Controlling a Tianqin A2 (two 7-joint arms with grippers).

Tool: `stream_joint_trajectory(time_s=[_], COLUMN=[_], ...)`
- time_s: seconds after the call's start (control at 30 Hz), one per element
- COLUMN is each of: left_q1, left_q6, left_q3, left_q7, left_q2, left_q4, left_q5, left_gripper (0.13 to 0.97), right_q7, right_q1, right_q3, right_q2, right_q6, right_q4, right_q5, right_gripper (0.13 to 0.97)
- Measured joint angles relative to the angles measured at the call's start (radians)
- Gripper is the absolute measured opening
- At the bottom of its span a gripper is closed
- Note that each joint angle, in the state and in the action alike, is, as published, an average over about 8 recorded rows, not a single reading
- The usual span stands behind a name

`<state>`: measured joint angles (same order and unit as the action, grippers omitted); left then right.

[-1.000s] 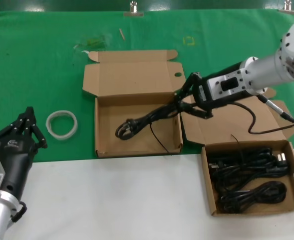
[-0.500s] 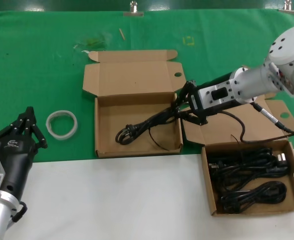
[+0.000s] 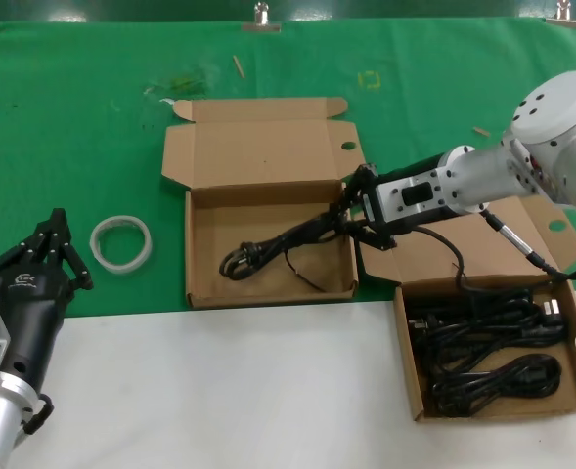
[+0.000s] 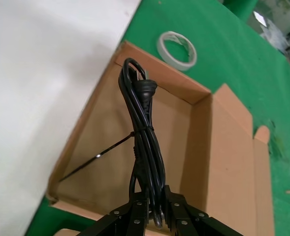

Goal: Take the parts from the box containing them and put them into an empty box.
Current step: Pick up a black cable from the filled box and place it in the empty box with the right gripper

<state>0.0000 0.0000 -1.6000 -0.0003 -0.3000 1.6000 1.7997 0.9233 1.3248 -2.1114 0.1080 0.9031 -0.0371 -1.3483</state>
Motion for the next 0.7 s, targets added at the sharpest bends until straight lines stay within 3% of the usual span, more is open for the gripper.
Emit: stream_joint_trajectory(time_s=[0.7], left_q1=[0.000], left_q6=[0.000], left_q3=[0.000], left_q7=[0.000], left_q2=[0.000], left_q4=[0.000], left_q5=[0.000], left_gripper=[0.140], right_q7=[0.029], right_q1=[-0.026], right_q3=[0.037], right_q2=[-0.054], right_q6=[-0.135], right_q4=[0.021], right_q5=[-0.013], right_gripper=[0.181])
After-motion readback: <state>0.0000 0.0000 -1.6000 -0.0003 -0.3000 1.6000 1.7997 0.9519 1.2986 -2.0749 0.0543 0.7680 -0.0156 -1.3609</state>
